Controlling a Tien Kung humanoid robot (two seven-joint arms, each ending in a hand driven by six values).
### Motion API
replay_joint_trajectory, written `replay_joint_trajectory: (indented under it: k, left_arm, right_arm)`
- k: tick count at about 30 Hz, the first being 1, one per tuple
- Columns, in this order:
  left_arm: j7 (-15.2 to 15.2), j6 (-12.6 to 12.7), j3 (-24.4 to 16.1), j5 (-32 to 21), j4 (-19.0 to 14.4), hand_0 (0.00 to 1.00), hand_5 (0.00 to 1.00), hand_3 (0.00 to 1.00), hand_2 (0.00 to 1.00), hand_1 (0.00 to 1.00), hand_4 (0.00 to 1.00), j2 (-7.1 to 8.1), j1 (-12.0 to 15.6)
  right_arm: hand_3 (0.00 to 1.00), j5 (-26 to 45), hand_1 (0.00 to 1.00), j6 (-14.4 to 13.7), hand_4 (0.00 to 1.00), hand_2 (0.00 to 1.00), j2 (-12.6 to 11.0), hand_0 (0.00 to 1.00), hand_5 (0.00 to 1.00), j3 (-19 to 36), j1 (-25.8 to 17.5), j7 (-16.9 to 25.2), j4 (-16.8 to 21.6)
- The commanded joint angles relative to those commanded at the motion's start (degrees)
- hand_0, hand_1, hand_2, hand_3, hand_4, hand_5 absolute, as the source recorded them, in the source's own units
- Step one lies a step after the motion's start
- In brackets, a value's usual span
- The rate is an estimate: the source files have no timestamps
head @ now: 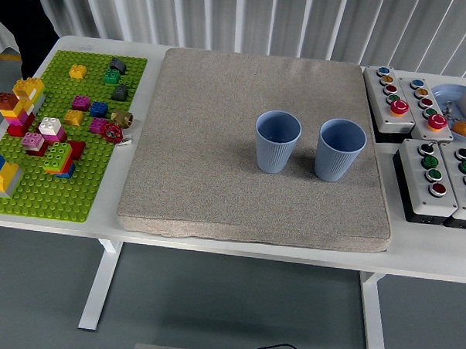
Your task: Pick cup pour cup place
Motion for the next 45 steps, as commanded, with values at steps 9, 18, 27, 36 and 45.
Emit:
replay_joint_trajectory:
  k: [9, 18, 27, 36, 45]
  left_arm:
    - [0.06, 0.01, -0.06, 0.06, -0.05, 0.769, 0.998, 0.763, 0.860, 0.825, 0.518, 0.04, 0.16]
    - [0.06, 0.00, -0.12, 0.24, -0.04, 0.769, 0.998, 0.764, 0.860, 0.825, 0.519, 0.01, 0.17]
    - [-0.02, 0.03, -0.04, 0.13, 0.01, 0.769, 0.998, 0.764, 0.860, 0.825, 0.519, -0.04, 0.14]
    - [-0.02, -0.11, 0.12, -0.24, 0.03, 0.769, 0.998, 0.764, 0.860, 0.825, 0.518, 0.06, 0.13]
    - [-0.09, -0.14, 0.23, -0.55, 0.05, 0.769, 0.998, 0.764, 0.858, 0.824, 0.518, 0.01, 0.17]
  right_arm:
    - [0.822, 0.00, 0.802, -0.14, 0.841, 0.803, -0.04, 0.878, 0.542, -0.46, -0.11, 0.00, 0.65]
    - [0.821, 0.13, 0.802, -0.19, 0.839, 0.803, 0.00, 0.878, 0.541, -0.38, -0.05, 0.10, 0.86]
    - [0.821, 0.22, 0.802, -0.22, 0.837, 0.802, -0.03, 0.879, 0.539, -0.16, 0.08, 0.13, 0.91]
    - [0.820, 0.26, 0.802, -0.31, 0.836, 0.802, -0.02, 0.879, 0.537, -0.31, 0.19, 0.16, 1.01]
    - [0.819, 0.35, 0.802, -0.33, 0.835, 0.801, 0.05, 0.880, 0.536, -0.52, 0.30, 0.15, 1.10]
